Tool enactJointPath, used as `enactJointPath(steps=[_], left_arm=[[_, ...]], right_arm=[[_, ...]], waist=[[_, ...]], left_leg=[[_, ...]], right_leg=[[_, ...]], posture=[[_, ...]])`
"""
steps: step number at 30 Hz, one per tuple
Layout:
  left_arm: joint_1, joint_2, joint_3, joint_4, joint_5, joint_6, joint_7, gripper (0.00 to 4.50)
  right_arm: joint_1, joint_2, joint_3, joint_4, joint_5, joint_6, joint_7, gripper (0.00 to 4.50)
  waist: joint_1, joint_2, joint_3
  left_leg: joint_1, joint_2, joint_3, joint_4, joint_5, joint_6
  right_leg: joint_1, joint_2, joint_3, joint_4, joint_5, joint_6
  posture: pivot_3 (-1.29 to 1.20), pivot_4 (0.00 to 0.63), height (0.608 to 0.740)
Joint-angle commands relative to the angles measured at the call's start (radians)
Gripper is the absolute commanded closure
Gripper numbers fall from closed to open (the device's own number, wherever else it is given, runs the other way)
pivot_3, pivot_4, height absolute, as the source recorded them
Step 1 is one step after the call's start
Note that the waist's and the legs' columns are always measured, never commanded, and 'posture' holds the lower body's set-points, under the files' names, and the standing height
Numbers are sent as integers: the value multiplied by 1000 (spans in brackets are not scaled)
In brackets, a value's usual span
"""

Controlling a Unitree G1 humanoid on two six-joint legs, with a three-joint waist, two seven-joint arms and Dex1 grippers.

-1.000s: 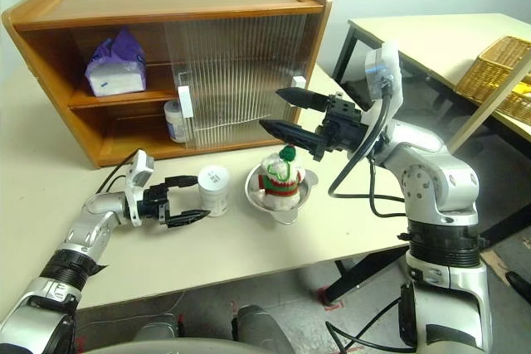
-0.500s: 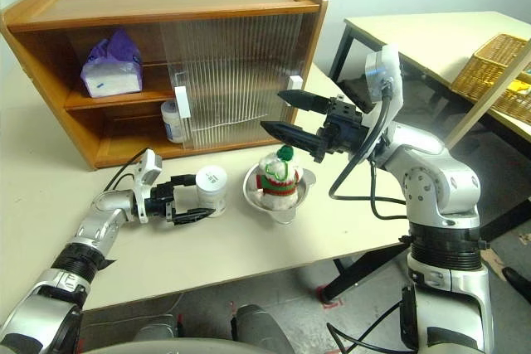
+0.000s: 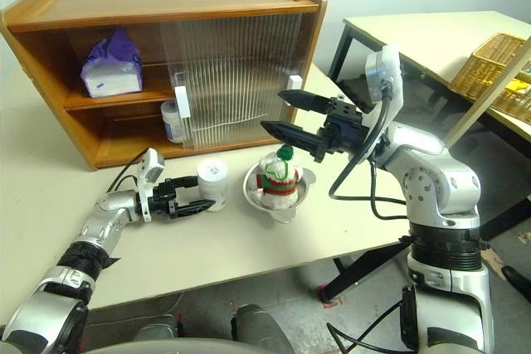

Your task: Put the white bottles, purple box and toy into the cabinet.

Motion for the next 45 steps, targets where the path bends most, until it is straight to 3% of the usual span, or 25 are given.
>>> enactJointPath(steps=[1,9,23,34,45], left_arm=[[1,1,54,-60,-48,30,38,1470],[49,7,162,-245,-132,150,193,1470],[115,56,239,-418,-164,294,375,1470],[113,76,266,-351,-120,276,513,1470],[-1,56,279,-163,-37,189,691,1470]], right_arm=[[0,-4,-8,-8,2,-3,4,0],[-10,10,10,16,-8,-14,16,0],[-19,26,20,36,-20,-32,37,0],[-21,28,19,35,-20,-30,38,0],[-13,24,12,23,-15,-21,29,0]], waist=[[-1,0,0],[2,0,0],[19,0,0],[31,0,0],[31,0,0]], left_leg=[[0,0,0,0,0,0],[-5,-1,2,0,0,0],[-4,-1,2,3,1,0],[-4,-1,1,5,2,1],[-4,-1,1,6,3,2]], right_leg=[[0,0,-1,0,0,0],[-4,0,-1,0,-1,2],[-3,0,-1,0,1,1],[-2,0,-1,0,4,-4],[-2,0,-1,0,6,-4]], posture=[[-189,6,740],[-164,10,740],[-142,2,740],[-142,3,740],[-154,12,740]])
